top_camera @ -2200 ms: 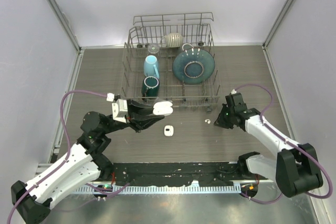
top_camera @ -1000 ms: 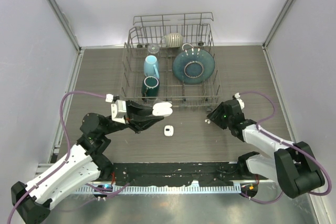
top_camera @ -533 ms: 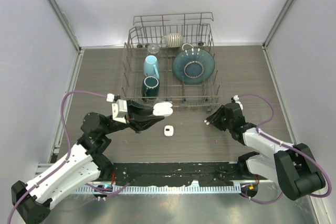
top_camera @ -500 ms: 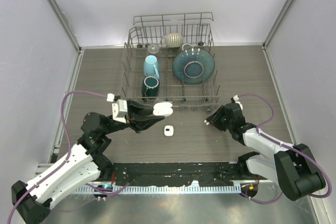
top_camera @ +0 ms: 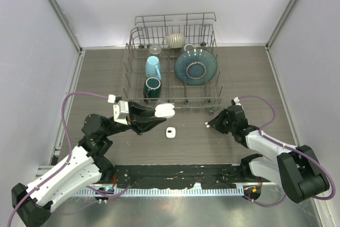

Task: Insert the wireless bluetooth earbuds into the charging case
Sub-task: Pick up the earbud from the center of the board, then adjust the earbud at the center of the board.

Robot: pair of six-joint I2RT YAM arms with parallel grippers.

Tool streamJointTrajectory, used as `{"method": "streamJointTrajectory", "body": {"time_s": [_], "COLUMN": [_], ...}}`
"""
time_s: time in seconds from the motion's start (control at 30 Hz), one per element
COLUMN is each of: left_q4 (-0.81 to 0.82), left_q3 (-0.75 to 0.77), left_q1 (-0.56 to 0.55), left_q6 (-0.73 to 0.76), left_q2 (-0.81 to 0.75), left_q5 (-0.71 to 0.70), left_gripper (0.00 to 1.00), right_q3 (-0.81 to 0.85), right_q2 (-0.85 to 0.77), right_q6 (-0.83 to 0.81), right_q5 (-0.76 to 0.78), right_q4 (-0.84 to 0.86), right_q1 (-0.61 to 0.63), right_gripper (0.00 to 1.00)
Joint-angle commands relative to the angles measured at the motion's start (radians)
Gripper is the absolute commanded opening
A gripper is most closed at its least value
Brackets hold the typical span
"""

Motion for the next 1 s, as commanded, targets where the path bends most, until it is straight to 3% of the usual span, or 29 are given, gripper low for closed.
{"method": "streamJointTrajectory", "body": {"time_s": [0.0,0.1,0.37,0.67,0.97], "left_q4": [0.049,0.046,0.057,0.052,0.008], "left_q3": [-0.003,-0.008,-0.017,-0.023,-0.055], "left_q1": [-0.003,-0.003,-0.003,-0.003,-0.003], "left_q6": [-0.013,-0.015,-0.013,0.004,0.174], "left_q2": [-0.018,-0.026,-0.023,-0.005,-0.020], "left_q5": [0.000,-0.002,-0.008,-0.011,-0.136], "left_gripper": [0.00,0.00,0.00,0.00,0.00], "right_q3": [-0.002,0.025,0.091,0.174,0.496], "right_q2": [0.010,-0.010,-0.176,-0.290,-0.236], "right_q6": [-0.027,-0.030,-0.025,0.031,0.119], "right_q5": [-0.023,-0.010,0.130,0.189,0.114], "right_q4": [-0.049,-0.082,-0.312,-0.506,-0.716], "right_q1": [0.034,0.064,0.155,0.189,0.190], "right_gripper": [0.14,0.01,0.01,0.01,0.01]}}
